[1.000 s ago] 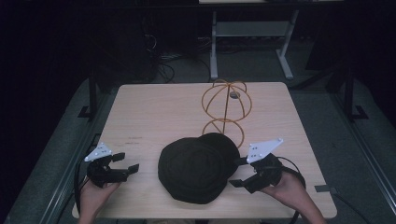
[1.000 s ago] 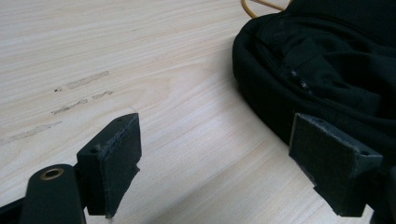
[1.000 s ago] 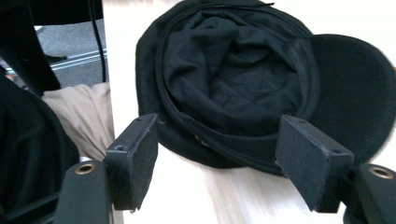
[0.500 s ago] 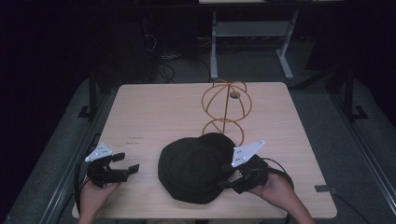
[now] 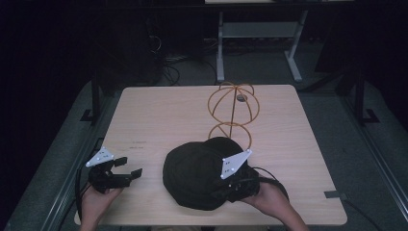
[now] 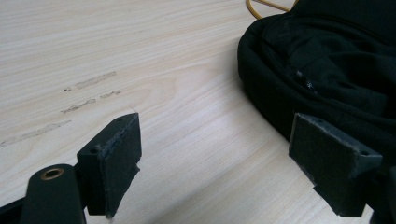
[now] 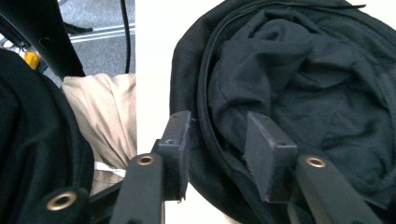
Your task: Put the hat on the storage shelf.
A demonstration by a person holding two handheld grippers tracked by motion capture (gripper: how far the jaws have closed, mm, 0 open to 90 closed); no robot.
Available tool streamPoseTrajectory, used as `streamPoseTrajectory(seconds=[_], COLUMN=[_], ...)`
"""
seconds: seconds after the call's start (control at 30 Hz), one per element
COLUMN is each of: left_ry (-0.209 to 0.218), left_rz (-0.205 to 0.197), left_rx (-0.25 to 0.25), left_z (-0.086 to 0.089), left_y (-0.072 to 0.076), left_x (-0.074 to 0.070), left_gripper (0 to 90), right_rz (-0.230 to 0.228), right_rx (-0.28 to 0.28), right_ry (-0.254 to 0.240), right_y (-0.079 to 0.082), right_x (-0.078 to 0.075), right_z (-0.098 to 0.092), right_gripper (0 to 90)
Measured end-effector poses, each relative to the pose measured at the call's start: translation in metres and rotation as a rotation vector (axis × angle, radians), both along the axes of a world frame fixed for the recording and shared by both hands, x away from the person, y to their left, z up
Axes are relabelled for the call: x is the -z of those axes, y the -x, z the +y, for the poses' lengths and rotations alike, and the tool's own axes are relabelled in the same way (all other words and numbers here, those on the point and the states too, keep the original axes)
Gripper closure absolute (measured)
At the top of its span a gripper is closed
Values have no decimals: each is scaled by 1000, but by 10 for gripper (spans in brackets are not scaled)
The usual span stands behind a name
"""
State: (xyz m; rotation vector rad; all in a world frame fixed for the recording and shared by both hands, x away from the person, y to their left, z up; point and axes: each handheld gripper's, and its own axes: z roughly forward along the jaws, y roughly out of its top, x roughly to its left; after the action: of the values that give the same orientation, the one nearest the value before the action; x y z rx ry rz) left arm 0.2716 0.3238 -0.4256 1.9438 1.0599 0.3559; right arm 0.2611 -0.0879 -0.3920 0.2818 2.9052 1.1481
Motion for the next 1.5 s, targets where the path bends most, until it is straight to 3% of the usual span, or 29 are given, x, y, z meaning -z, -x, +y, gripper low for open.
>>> streamPoseTrajectory(seconds=[0.27, 0.57, 0.83, 1.13, 1.3, 1.5], left_ry=[9, 9, 11, 7, 12, 7], left_rz=[-2, -8, -8, -8, -21, -25], left_rx=[-7, -7, -2, 15, 14, 23], left_z=[4, 4, 3, 0, 1, -2], left_y=[0, 1, 1, 1, 2, 3], left_x=[0, 0, 0, 0, -1, 0], left_gripper=[164, 164, 164, 164, 164, 165], right_rz=[34, 40, 14, -10, -49, -56], right_rx=[-15, -34, -44, -50, -62, -63], right_ry=[33, 79, 161, 218, 239, 246], right_y=[-2, -1, 1, 3, 7, 8], right_x=[7, 15, 23, 31, 36, 39], right_z=[19, 41, 57, 71, 77, 80], right_gripper=[643, 651, 682, 711, 728, 738])
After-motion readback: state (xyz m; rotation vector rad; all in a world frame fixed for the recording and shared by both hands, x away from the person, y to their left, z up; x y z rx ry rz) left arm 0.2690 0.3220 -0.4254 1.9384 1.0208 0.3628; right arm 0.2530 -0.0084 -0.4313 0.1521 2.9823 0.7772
